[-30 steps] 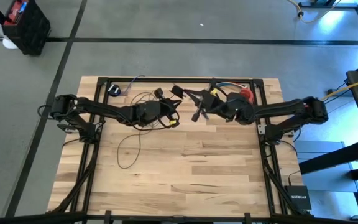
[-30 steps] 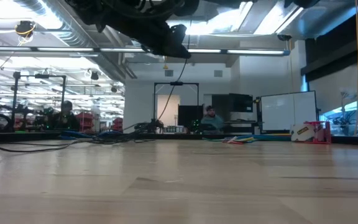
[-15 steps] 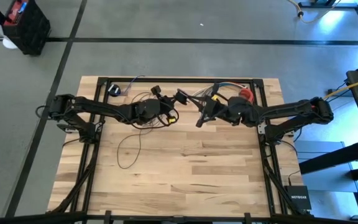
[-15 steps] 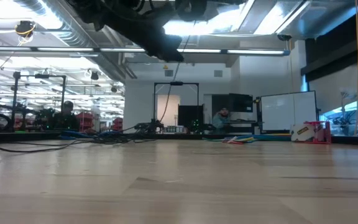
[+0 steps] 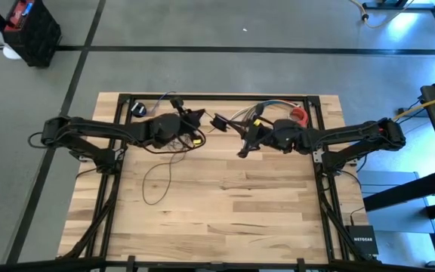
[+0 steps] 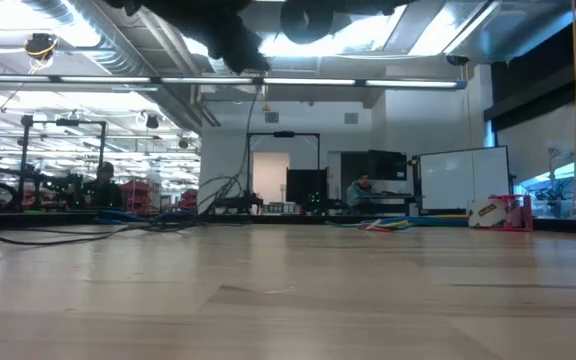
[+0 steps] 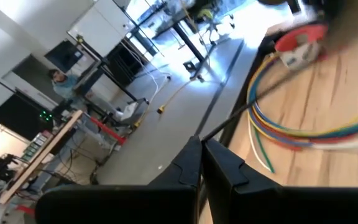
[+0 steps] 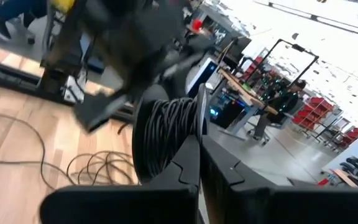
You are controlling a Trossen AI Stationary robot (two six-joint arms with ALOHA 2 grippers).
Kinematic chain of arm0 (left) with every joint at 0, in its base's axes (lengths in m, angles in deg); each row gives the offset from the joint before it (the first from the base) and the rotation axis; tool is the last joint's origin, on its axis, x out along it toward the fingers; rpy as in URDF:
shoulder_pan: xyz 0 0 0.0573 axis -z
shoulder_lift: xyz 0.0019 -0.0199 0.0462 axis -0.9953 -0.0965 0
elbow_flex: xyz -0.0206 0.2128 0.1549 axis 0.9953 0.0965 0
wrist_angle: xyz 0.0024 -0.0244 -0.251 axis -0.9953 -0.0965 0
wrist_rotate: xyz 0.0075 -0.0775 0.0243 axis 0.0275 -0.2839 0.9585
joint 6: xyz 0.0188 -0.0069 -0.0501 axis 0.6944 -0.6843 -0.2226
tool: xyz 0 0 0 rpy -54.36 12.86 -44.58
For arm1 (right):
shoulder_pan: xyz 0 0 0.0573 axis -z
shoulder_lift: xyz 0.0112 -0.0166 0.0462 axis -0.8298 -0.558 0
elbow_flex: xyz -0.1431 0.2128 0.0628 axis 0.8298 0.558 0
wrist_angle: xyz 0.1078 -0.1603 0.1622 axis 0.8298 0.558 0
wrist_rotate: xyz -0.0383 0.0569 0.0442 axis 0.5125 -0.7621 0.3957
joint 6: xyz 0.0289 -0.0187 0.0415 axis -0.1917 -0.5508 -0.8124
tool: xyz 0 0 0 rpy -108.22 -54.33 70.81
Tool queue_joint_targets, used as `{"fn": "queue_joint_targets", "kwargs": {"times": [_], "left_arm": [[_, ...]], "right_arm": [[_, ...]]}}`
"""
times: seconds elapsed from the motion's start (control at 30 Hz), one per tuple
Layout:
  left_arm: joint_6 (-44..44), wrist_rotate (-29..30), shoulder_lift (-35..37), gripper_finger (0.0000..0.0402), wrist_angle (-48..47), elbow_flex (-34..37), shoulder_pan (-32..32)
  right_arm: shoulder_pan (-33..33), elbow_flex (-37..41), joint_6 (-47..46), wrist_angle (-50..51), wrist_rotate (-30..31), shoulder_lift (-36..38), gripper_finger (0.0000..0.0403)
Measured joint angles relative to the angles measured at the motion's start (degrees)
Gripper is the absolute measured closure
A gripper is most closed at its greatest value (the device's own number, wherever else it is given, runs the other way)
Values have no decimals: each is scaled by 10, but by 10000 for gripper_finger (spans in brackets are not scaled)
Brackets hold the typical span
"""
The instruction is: Coiling cords
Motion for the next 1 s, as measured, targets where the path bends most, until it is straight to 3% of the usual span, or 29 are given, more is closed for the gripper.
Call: {"fn": "queue_joint_targets", "kwargs": {"times": [0.4, 0.77, 1.0], "left_arm": [[-62, -11, 72, 398, 4, 0, 10], [-103, -13, 53, 398, -56, -1, 6], [-157, -13, 2, 398, -140, -1, 5]], "right_arm": [[2, 1, 1, 41, 24, -14, 398], [33, 2, -2, 36, -2, -73, 398], [47, 3, -37, 66, -7, -128, 398]]}}
